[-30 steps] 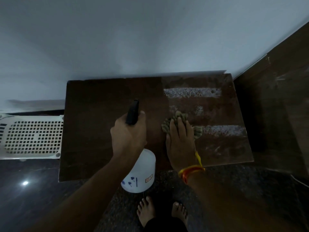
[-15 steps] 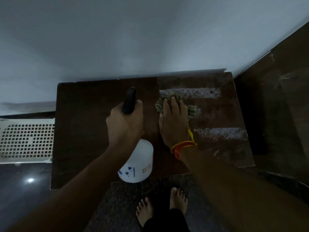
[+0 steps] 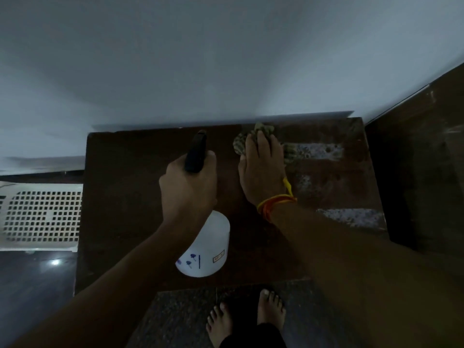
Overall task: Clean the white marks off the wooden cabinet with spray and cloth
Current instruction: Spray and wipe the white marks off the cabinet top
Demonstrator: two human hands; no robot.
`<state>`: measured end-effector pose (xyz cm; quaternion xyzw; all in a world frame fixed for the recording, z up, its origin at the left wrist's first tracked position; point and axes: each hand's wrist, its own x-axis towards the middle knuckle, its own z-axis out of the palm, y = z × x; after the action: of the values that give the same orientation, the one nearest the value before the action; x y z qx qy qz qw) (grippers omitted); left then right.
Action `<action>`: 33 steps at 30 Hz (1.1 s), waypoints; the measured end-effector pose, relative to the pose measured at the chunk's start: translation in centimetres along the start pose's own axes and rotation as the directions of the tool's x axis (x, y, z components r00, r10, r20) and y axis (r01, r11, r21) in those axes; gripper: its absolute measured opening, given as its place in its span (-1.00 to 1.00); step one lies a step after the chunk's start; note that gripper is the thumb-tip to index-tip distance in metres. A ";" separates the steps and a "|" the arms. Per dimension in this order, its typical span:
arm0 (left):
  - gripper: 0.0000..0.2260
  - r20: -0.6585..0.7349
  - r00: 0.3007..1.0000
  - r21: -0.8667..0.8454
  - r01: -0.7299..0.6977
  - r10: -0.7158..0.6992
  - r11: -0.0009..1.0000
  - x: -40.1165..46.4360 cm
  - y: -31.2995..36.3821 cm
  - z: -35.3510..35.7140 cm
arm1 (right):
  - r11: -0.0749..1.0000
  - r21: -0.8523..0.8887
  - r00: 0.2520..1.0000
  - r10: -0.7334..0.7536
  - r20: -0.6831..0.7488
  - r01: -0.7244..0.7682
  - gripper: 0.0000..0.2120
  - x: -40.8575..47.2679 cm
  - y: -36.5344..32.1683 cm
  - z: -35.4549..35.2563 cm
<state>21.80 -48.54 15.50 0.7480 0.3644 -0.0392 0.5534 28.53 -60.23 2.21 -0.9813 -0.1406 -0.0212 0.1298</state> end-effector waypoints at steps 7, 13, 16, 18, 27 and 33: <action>-0.84 -0.008 1.000 -0.013 0.021 -0.021 1.000 0.6 1.0 -0.5 | 0.999 -0.030 0.997 -0.025 0.066 0.027 -0.52 -3.2 -0.2 -0.9; -0.85 -0.028 1.000 -0.005 0.006 -0.006 1.000 1.2 1.2 -0.2 | 1.000 -0.004 0.998 -0.031 0.057 0.031 -0.49 1.9 -0.3 0.3; -0.85 -0.042 0.999 -0.024 0.022 -0.023 0.999 1.3 1.1 0.1 | 1.000 0.027 0.998 0.013 0.061 -0.015 -0.48 3.8 -0.6 0.1; -0.85 -0.038 0.999 -0.034 0.034 -0.035 0.999 1.0 1.1 0.5 | 1.000 0.023 0.998 0.004 0.055 -0.006 -0.48 3.6 -0.7 -0.1; -0.86 -0.016 0.998 -0.043 0.064 -0.065 0.997 0.5 1.2 1.4 | 0.990 -0.140 0.980 0.019 0.199 0.009 -0.39 4.9 5.4 0.0; -0.86 -0.029 0.999 -0.047 0.041 -0.042 0.998 -0.2 1.0 1.3 | 0.993 -0.122 0.979 0.022 0.201 0.002 -0.39 5.0 5.5 -0.1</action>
<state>22.66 -49.85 15.92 0.7277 0.3888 -0.0310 0.5642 34.88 -63.99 1.34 -0.9851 -0.1466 0.0707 0.0549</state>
